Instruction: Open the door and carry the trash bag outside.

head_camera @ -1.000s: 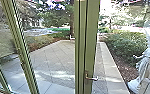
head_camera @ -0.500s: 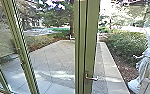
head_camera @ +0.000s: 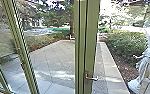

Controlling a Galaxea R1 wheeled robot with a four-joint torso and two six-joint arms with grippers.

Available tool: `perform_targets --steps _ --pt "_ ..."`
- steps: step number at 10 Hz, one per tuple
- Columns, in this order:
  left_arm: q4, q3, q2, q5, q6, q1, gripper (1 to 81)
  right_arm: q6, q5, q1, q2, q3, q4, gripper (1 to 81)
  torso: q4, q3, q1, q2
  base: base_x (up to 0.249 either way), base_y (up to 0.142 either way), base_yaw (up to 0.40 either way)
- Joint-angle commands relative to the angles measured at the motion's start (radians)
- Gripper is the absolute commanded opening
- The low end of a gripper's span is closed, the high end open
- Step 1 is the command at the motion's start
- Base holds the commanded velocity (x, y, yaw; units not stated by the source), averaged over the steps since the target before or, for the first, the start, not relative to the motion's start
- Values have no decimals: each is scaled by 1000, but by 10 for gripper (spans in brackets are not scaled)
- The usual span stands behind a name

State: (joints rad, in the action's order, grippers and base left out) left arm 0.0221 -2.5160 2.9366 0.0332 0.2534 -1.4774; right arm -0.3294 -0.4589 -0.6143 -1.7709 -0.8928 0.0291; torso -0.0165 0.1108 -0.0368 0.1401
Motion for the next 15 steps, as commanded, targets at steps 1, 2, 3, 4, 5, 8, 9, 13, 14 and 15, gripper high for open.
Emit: perform_targets --steps 1,2,3,4,5,8,9,13,14,15 --pt "-1 8 -3 -50 -2 52 10 -69 -49 158 -12 -36 18 811 0 0 0 0 0 0 0" --pt "-2 8 -3 -49 -3 52 10 -92 -52 179 -28 -58 20 811 0 0 0 0 0 0 0" --pt "-2 11 -2 -49 -5 52 10 -128 -52 202 -49 -89 20 811 0 0 0 0 0 0 0" --pt "-2 11 0 -49 -5 52 10 -160 -52 222 -72 -110 20 811 0 0 0 0 0 0 0" --pt "-2 11 4 -49 -6 52 10 -197 -50 240 -98 -132 21 811 0 0 0 0 0 0 0" --pt "-2 9 4 -42 -8 52 10 -290 -49 287 -182 -201 23 811 0 1 0 0 0 0 0" --pt "-2 11 4 -42 -8 52 10 -326 -49 302 -205 -221 21 811 0 1 0 0 0 0 0" --pt "-4 12 7 -42 -8 52 10 -441 -40 337 -307 -330 23 811 0 1 -1 0 0 0 0" --pt "-4 12 9 -39 -8 52 10 -457 -37 343 -337 -360 23 811 0 1 -1 0 0 0 0" --pt "-5 11 9 -26 -10 52 10 -473 -37 348 -365 -392 25 811 0 1 -1 0 0 0 0"
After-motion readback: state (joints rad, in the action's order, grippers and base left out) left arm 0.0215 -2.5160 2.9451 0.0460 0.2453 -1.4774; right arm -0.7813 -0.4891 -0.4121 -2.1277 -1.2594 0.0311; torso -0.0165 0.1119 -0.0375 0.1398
